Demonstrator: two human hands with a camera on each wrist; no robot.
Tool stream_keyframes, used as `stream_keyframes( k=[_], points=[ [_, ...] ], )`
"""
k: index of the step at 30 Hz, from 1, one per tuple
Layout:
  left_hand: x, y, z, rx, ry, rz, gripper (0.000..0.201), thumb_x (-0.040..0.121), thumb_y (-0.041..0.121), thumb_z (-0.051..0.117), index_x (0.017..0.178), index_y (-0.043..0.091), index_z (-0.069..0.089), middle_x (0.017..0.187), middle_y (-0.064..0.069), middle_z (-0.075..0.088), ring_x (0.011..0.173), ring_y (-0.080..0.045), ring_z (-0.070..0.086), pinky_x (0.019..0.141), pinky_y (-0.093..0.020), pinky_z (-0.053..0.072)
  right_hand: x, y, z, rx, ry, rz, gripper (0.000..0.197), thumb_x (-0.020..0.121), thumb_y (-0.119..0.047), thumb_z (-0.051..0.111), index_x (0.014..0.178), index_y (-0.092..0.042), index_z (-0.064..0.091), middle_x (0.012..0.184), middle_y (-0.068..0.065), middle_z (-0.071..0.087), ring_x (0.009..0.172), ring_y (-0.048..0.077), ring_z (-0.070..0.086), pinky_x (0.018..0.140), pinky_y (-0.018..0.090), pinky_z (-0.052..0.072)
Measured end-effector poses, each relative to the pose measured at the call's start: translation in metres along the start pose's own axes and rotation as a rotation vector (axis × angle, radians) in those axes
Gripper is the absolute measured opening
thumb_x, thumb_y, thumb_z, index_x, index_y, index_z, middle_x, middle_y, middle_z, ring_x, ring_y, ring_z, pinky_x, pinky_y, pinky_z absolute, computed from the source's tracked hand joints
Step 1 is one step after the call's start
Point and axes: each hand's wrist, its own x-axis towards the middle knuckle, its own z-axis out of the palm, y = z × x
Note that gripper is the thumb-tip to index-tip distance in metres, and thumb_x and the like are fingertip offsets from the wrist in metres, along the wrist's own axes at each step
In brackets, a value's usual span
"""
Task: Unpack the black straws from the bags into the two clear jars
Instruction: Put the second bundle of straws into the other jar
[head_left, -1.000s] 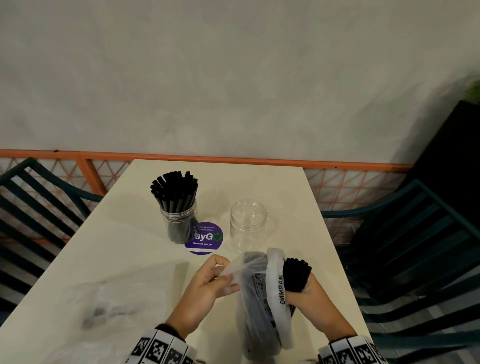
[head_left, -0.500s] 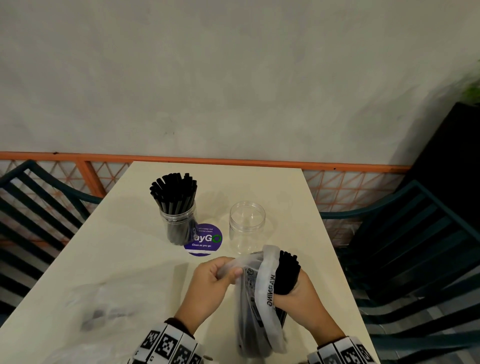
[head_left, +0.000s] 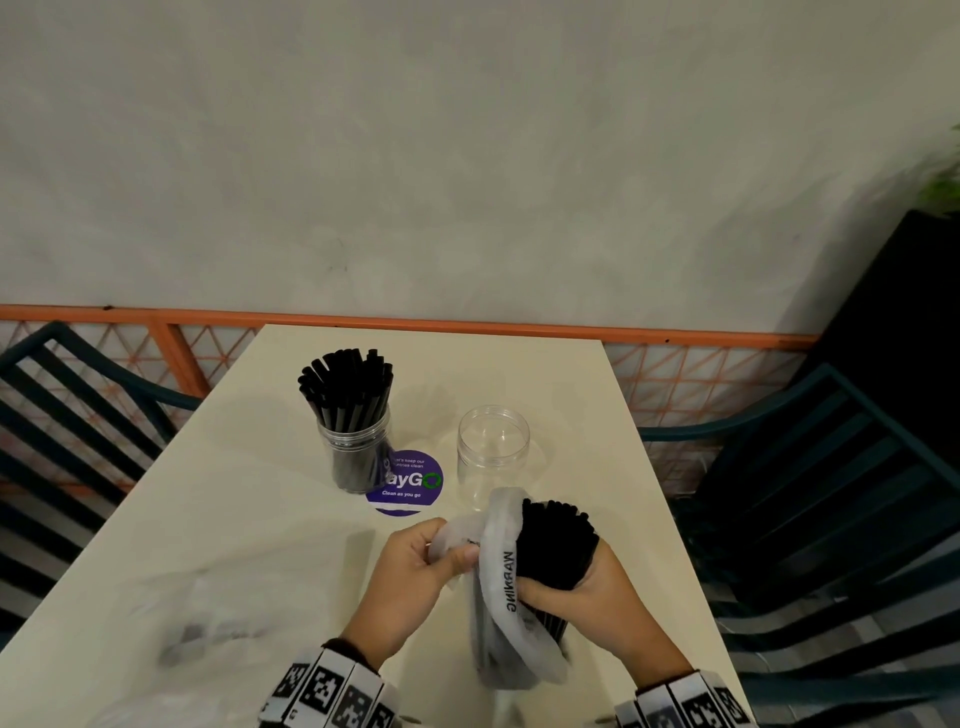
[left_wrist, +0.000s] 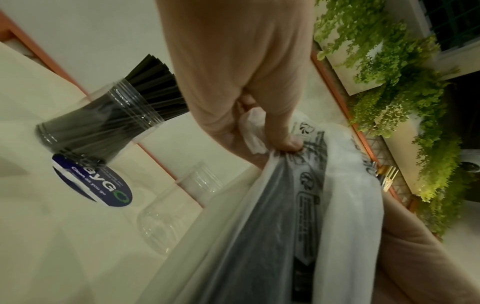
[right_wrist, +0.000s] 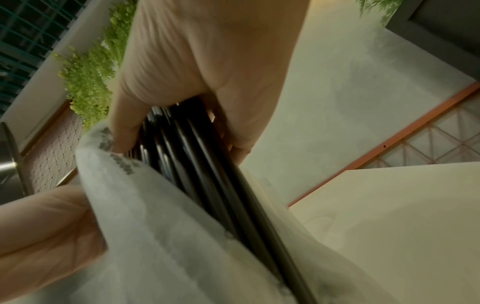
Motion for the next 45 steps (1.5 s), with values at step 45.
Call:
stream_keyframes(
  k=[45],
  points=[
    [-0.010, -0.006, -0.008, 0.508, 0.095, 0.188, 0.047, 0.057, 0.021, 0.084, 0.081, 0.037, 0.047, 0.085, 0.006, 0.056, 0.079, -0.006, 0.050, 0.058, -0.012, 0.040, 0.012, 0.028, 0.007, -0.426, -0.346, 0.349, 0.071, 0.069, -0.048, 0.071, 0.129, -0.037, 0.034, 0.117, -0.011, 0.058, 0.108, 0.007, 0.055, 0.086, 0.019, 0.043]
  ],
)
